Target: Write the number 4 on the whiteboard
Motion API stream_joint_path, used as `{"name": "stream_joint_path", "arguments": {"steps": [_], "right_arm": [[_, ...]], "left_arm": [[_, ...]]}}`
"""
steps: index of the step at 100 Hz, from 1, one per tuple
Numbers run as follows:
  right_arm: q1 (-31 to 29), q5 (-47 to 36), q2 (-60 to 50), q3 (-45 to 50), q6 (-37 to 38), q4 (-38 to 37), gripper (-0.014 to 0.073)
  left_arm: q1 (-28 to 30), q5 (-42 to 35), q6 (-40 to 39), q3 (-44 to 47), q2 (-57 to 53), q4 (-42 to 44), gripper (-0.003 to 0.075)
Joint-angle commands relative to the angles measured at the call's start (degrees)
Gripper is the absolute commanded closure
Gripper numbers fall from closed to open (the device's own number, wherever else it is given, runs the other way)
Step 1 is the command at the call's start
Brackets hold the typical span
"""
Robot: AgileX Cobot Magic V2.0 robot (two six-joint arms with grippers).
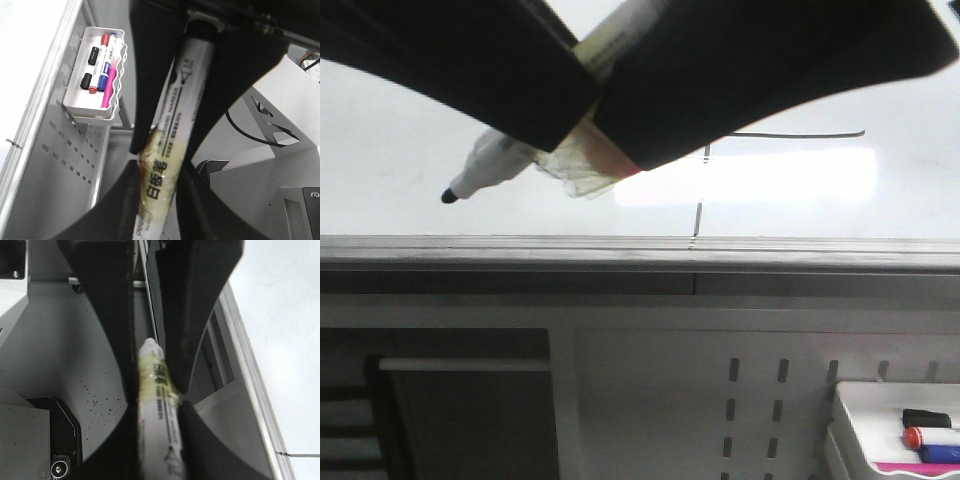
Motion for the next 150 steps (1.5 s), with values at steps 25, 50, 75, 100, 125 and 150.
{"name": "stream_joint_path", "arguments": {"steps": [25, 50, 75, 100, 125, 150], "right_arm": [[-0.2, -4.7, -0.8, -1.9, -0.2, -0.2, 0.0646], [-0.2, -4.7, -0.8, -1.9, -0.2, -0.2, 0.0646], [-0.2, -4.7, -0.8, -1.9, -0.2, -0.1, 0.0646], [-0.2, -4.8, -0.8, -1.9, -0.2, 0.4, 0.0646], [-0.5, -6.3, -2.2, -1.9, -0.2, 0.9, 0.0405], [-6.5, -7.9, -9.7, -1.9, 4.5, 0.9, 0.0032]], "left_arm": [[-0.2, -0.5, -1.9, -1.5, -0.9, -1.7, 0.0519], [-0.2, -0.2, -1.9, -1.5, -0.9, -1.7, 0.0563], [-0.2, -0.3, -1.9, -1.5, -0.9, -1.7, 0.0741], [-0.2, 0.2, -1.9, -1.5, -0.9, -1.7, 0.0741], [-0.2, 0.2, -1.9, -1.5, -0.9, -1.4, 0.0741], [2.2, -4.8, -5.4, -0.5, -0.9, -1.3, 0.0741]]}}
